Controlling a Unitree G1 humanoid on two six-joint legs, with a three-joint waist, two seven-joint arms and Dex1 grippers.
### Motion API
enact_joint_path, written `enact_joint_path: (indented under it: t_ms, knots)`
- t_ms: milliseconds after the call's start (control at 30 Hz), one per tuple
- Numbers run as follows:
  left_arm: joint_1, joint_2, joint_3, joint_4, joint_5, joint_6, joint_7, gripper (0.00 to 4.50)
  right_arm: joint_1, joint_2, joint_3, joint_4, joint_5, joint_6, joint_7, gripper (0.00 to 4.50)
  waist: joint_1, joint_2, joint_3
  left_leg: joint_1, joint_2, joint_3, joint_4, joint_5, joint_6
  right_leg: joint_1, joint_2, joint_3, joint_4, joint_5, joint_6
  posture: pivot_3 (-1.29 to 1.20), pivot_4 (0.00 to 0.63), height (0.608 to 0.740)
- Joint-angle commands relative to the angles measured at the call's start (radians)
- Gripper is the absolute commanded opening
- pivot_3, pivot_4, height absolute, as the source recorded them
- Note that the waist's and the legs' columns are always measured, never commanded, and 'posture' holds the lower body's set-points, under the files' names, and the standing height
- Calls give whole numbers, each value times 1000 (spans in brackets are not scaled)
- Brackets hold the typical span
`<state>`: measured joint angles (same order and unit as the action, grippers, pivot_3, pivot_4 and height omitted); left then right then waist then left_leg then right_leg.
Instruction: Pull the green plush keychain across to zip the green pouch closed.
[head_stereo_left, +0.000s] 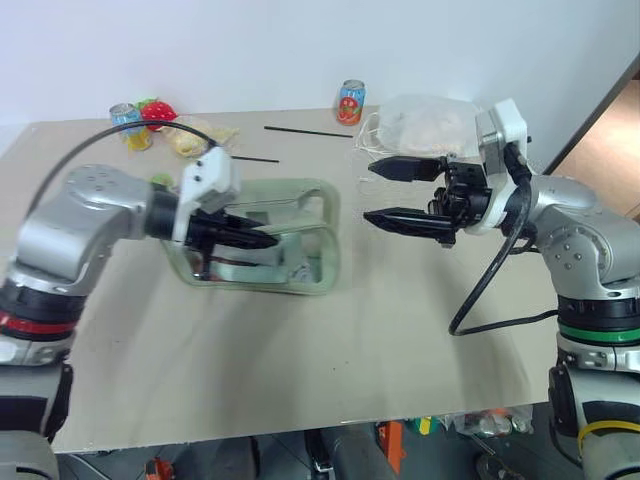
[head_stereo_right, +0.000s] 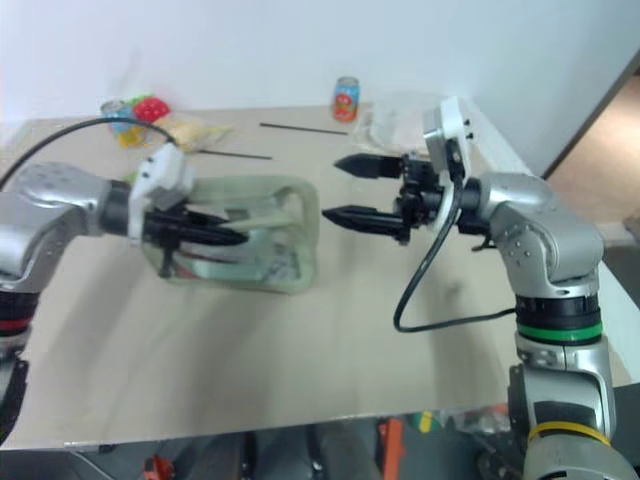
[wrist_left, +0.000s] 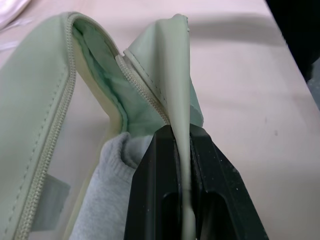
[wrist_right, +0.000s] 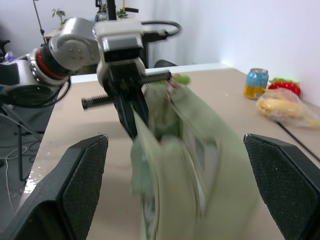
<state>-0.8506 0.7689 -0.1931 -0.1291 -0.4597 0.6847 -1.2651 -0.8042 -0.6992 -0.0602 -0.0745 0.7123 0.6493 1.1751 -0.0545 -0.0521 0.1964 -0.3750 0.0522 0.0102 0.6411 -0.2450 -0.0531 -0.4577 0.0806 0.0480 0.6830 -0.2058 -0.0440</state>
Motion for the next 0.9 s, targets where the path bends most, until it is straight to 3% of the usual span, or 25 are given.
enact_joint_path:
  t_ms: [33, 233, 267, 400, 633, 900]
  knots:
    - [-17, -33, -31, 6, 25, -13, 11, 16, -16, -10, -23, -28, 10, -10, 6, 4500, -2, 0, 0, 0, 0, 0, 0, 0, 0, 0, 0, 0, 0, 0, 0, 0, 150, 740]
    - [39, -62, -30, 9, 46, -8, 46, 16, 21, -29, -33, -60, 17, 4, 9, 4500, -1, 0, 0, 2, 0, 0, 0, 1, 1, 2, 0, 0, 0, 0, 0, 0, 150, 740]
    - [41, -76, -11, 4, 32, 2, 64, 850, 24, -33, -35, -60, 16, 5, 9, 4500, -1, 0, 0, 3, 0, 0, 0, 1, 1, 3, 0, 0, 0, 0, 1, 0, 150, 740]
    - [30, -119, 44, -5, -2, 18, 116, 2079, 25, -36, -35, -60, 20, 5, 6, 4500, 0, 0, 0, 3, -2, -1, 1, 2, 2, 4, 0, 1, 0, 2, 3, 0, 150, 740]
    - [-31, -174, 223, -31, -202, 202, 219, 2079, 18, -26, -24, -51, 18, 0, 9, 4500, -2, 0, 0, 2, -2, -1, 4, 3, 3, 5, 0, 2, 0, 3, 6, 0, 150, 740]
    - [15, -21, 337, -115, -328, 283, 194, 2079, 27, -38, -21, -43, 12, 0, 31, 4500, -11, 0, 0, 2, -1, -2, 2, 3, 3, 4, 1, 2, 0, 3, 5, 0, 150, 740]
